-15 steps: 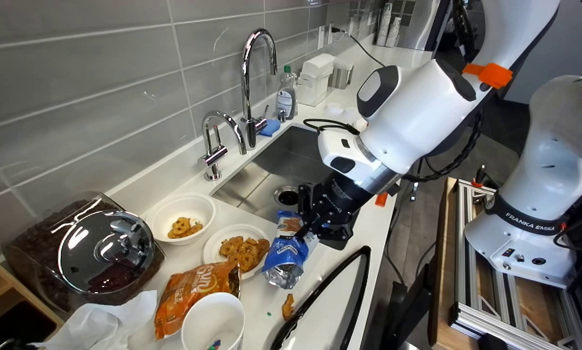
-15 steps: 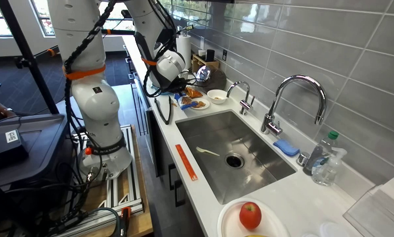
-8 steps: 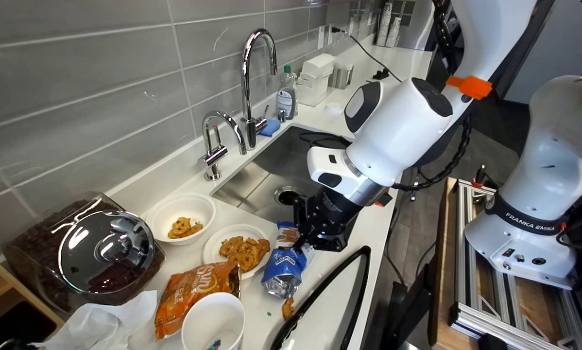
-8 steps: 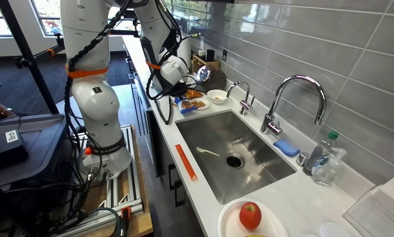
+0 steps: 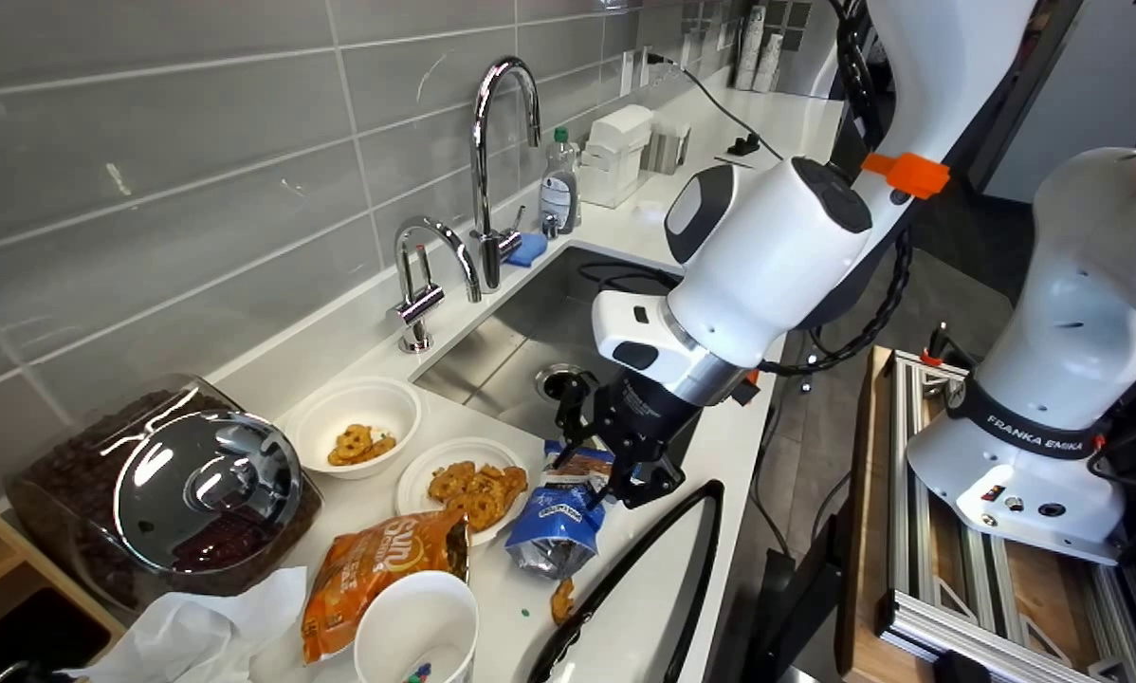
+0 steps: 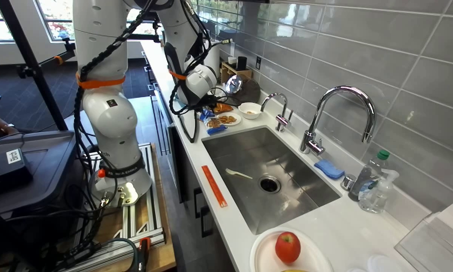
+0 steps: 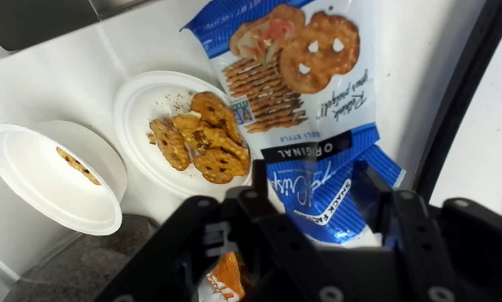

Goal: Move the white plate to the left counter, then pour the contents of the blue pack onto it

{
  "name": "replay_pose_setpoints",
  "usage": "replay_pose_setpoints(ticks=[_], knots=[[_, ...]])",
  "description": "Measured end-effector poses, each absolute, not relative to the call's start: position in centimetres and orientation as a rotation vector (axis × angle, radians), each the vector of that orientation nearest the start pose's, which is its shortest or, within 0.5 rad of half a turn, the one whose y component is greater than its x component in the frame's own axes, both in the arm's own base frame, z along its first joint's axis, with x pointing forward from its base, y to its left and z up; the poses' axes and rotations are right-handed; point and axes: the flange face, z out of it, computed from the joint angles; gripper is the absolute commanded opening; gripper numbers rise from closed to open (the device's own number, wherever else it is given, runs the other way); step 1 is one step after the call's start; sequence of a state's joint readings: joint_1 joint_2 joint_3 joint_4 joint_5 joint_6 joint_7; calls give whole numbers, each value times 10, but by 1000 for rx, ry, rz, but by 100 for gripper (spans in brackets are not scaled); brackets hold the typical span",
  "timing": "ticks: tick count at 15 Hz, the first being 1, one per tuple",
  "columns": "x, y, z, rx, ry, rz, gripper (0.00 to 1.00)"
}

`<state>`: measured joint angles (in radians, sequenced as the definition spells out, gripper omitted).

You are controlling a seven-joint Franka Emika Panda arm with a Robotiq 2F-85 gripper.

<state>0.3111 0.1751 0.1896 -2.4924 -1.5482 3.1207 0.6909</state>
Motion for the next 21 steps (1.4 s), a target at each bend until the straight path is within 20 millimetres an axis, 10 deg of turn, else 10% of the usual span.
replay_pose_setpoints(ticks=[2, 21], knots=[[342, 288, 240, -2448, -1941, -774, 99], [327, 251, 304, -2873, -1414, -926, 100]])
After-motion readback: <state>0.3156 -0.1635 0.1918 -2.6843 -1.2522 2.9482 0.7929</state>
